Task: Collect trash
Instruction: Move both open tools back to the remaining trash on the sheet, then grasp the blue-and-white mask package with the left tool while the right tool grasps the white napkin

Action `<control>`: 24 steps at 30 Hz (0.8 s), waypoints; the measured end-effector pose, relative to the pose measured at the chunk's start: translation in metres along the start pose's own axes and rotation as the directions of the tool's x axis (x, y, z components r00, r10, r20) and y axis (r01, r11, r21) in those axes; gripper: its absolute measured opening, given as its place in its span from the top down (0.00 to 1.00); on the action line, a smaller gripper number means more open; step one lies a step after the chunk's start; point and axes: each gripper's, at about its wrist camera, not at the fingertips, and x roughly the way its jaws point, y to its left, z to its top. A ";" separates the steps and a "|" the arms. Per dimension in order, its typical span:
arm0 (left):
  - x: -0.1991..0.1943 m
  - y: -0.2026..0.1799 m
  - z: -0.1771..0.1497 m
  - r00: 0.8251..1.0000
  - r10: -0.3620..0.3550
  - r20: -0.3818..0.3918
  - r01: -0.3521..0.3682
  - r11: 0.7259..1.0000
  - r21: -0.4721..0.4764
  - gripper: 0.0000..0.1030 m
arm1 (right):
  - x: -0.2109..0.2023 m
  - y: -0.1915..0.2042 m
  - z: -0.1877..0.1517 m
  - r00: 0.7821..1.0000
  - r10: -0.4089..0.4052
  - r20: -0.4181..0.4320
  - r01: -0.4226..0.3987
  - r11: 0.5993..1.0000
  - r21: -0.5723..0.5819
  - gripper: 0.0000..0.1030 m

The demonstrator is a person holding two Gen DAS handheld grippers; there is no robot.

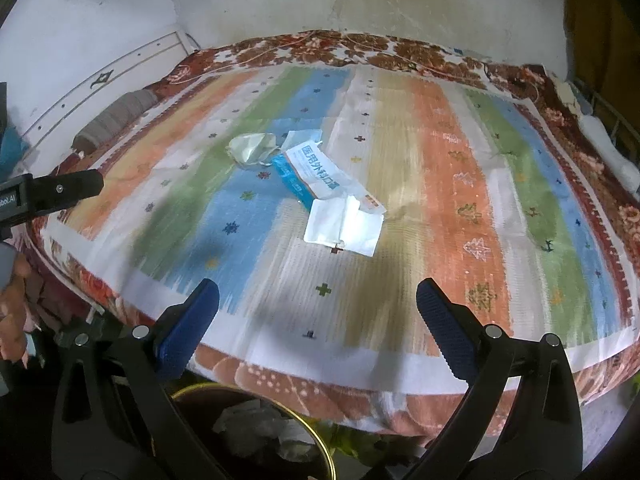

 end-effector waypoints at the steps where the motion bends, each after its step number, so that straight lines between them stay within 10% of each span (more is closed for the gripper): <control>1: 0.004 0.003 0.003 1.000 -0.006 0.000 0.006 1.000 -0.011 0.06 | 0.005 -0.002 0.003 1.000 -0.002 -0.001 0.002 1.000 0.002 0.09; 24: 0.108 0.021 0.030 0.981 -0.161 -0.111 0.147 0.981 -0.125 0.07 | 0.109 -0.018 0.039 0.992 0.012 -0.129 -0.009 1.000 0.025 0.14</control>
